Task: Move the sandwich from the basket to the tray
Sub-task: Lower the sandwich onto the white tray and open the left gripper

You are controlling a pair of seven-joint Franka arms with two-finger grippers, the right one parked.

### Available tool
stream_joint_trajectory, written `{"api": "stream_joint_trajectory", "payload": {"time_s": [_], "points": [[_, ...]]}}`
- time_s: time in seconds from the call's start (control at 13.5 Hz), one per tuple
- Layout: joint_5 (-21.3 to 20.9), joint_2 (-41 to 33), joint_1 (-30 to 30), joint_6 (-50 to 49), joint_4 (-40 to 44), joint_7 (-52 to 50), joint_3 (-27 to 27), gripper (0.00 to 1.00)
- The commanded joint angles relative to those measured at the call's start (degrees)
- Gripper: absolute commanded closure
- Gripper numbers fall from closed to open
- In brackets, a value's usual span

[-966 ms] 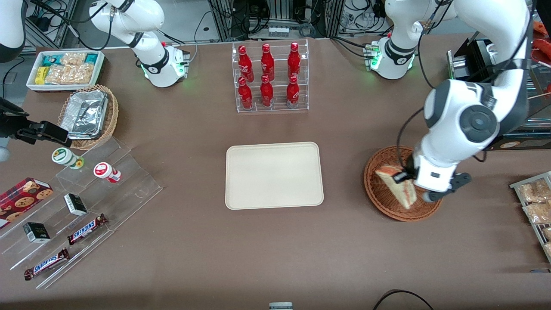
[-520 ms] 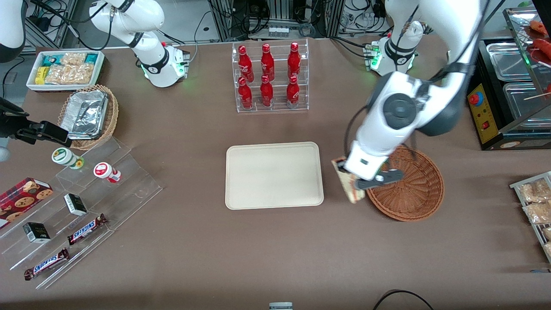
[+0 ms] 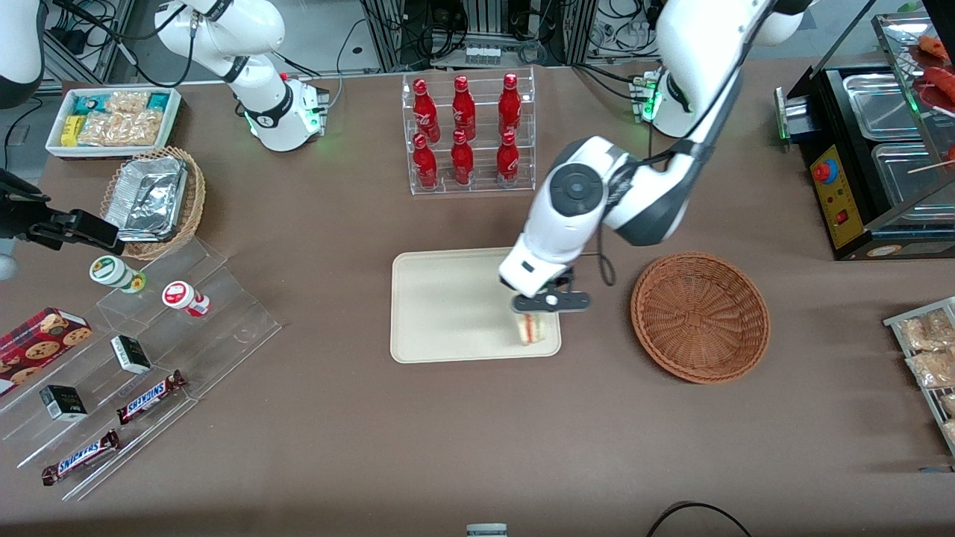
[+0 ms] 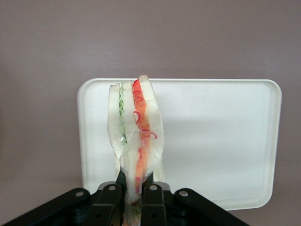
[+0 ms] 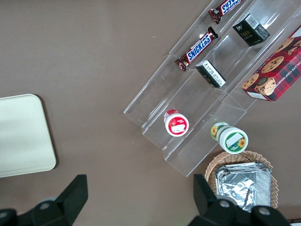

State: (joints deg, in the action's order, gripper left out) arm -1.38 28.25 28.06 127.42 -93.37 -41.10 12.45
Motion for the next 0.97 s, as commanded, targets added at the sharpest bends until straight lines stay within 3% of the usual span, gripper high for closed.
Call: {"api": "stream_joint_trajectory", "payload": {"time_s": [0.0, 0.37, 0.89], "points": [[-1.2, 3.4, 2.9, 2.8, 2.1, 0.6, -0.6, 1.0], [-3.4, 7.6, 7.0, 6.3, 2.2, -1.4, -0.9, 1.0], [-5.0, 10.7, 7.8, 10.6, 2.7, -2.1, -0.9, 1.0]]}}
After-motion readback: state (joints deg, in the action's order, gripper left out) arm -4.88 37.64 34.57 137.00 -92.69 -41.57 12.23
